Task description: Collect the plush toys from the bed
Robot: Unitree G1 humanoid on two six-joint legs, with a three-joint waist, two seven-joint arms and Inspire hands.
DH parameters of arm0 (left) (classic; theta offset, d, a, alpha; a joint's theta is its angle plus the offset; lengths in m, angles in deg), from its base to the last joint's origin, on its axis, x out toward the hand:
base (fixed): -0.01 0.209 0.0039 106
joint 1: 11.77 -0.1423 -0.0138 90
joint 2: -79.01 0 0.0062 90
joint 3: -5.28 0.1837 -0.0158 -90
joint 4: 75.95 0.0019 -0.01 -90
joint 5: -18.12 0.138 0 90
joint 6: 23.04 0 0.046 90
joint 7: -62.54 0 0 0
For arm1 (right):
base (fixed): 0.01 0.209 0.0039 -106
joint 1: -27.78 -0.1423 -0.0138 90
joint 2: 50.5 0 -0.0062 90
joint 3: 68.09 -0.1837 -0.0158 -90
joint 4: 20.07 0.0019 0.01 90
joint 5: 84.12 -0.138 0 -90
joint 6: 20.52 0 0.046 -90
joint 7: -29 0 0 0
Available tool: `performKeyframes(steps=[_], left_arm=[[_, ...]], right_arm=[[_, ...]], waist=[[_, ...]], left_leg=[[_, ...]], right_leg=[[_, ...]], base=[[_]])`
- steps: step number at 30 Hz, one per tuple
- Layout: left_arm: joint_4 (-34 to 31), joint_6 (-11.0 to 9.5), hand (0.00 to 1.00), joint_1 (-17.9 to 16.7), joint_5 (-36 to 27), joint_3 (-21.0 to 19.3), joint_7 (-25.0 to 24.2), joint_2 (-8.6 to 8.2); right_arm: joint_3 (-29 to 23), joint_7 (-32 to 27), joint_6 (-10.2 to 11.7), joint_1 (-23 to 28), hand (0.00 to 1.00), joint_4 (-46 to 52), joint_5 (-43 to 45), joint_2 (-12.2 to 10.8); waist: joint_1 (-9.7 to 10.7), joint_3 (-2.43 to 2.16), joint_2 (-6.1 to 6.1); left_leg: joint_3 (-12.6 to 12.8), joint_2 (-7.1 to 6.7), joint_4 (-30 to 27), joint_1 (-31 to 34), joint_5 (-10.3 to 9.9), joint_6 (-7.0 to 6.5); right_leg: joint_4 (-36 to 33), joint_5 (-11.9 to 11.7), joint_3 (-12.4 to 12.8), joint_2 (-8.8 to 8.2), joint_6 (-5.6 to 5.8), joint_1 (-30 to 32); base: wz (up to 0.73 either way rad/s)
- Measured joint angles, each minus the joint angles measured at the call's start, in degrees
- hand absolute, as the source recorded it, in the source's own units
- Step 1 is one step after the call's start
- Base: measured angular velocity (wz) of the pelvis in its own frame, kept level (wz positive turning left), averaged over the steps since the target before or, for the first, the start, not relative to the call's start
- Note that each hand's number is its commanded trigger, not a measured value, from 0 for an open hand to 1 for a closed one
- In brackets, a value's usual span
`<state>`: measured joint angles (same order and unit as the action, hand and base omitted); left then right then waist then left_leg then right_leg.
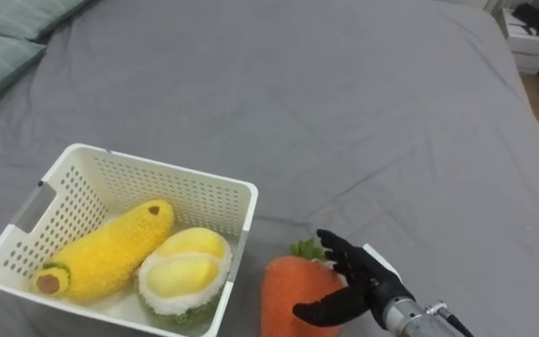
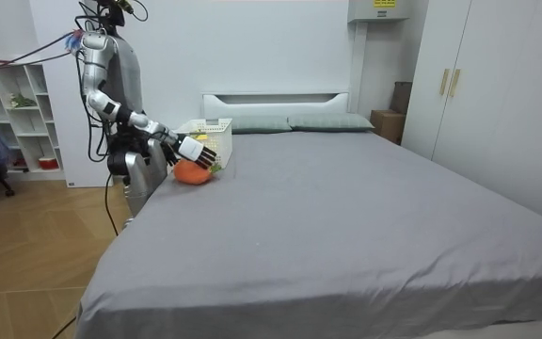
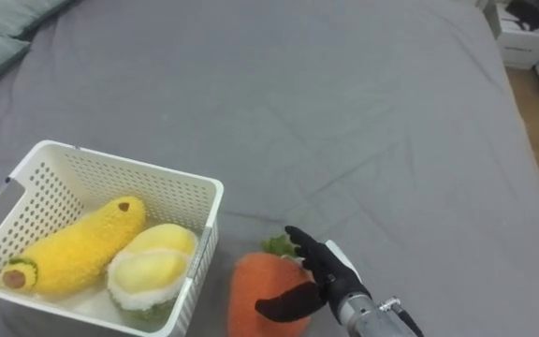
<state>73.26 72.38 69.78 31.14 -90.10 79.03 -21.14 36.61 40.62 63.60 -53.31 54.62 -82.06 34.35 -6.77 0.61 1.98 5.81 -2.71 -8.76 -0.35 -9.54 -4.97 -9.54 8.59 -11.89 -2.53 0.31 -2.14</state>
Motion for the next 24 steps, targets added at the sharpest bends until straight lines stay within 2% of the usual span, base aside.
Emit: performKeyframes(steps=[6, 13, 17, 19, 21, 22, 23, 24], left_arm=[[-0.01, 0.0, 0.0, -0.06, 0.0, 0.0, -0.01, 0.08], [-0.9, 0.48, 0.0, -0.52, 0.0, 0.14, -0.02, 0.04], [-3.1, 0.68, 0.0, -1.35, 0.0, 0.14, -0.96, 0.09], [-3.18, 0.69, 0.0, -1.34, 0.0, 0.15, -1.1, 0.09], [-3.18, 0.71, 0.0, -1.31, -0.01, 0.4, -1.38, 0.09], [-3.18, 0.72, 0.0, -1.33, -0.01, 0.91, -1.57, 0.09], [-3.13, 0.72, 0.0, -1.36, 0.0, 1.14, -1.85, 0.11], [-3.07, 0.72, 0.0, -1.36, -0.01, 1.14, -1.92, 0.12]], right_arm=[[0.23, 1.06, -0.02, -0.25, 0.0, -3.67, 0.94, 0.03], [1.15, 1.29, -0.1, -1.82, 0.0, -6.23, 3.27, -0.04], [1.59, 1.35, -1.75, -2.25, 0.0, -6.62, 5.76, -0.04], [1.61, 1.61, -1.77, -2.26, 0.0, -6.66, 5.78, -0.04], [1.6, 1.68, -1.78, -2.28, 0.53, -6.69, 6.67, -0.04], [1.6, 1.66, -1.78, -2.54, 0.84, -7.13, 7.47, -0.06], [1.6, 1.62, -1.78, -2.92, 1.0, -7.78, 8.1, -0.12], [1.63, 1.57, -1.78, -3.2, 1.0, -8.15, 8.45, -0.18]], waist=[[-0.02, -0.01, 0.03], [-0.05, -0.33, 0.5], [-0.17, -0.42, 0.89], [-0.4, -0.46, 1.15], [-0.84, -0.48, 1.32], [-1.11, -0.45, 1.35], [-1.36, -0.44, 1.38], [-1.39, -0.43, 1.42]], left_leg=[[-0.83, -0.1, -0.09, -0.02, 0.0, 0.0], [-1.67, -0.15, -0.68, 0.16, -0.02, 0.06], [-2.6, -0.29, -0.99, 0.17, -0.04, 0.07], [-2.81, -0.3, -1.01, 0.31, -0.07, 0.11], [-2.89, -0.29, -1.34, 0.62, -0.14, 0.11], [-2.89, -0.29, -1.64, 0.76, -0.22, 0.08], [-2.94, -0.3, -1.76, 0.81, -0.24, 0.08], [-3.03, -0.31, -1.82, 0.85, -0.24, 0.08]], right_leg=[[0.23, 0.0, -0.86, -0.04, 0.0, -0.56], [0.87, -0.06, -1.64, 0.05, 0.05, -1.2], [0.91, -0.05, -2.58, -0.04, 0.05, -1.74], [0.91, -0.05, -2.67, -0.03, 0.05, -1.79], [0.89, -0.06, -2.67, -0.02, 0.05, -1.73], [0.88, -0.06, -2.64, -0.03, 0.05, -1.72], [0.83, -0.06, -2.75, -0.05, 0.05, -1.74], [0.82, -0.06, -2.84, -0.06, 0.05, -1.75]], base=[[0.07], [0.06], [0.11], [0.06], [0.0], [0.0], [0.0], [0.06]])
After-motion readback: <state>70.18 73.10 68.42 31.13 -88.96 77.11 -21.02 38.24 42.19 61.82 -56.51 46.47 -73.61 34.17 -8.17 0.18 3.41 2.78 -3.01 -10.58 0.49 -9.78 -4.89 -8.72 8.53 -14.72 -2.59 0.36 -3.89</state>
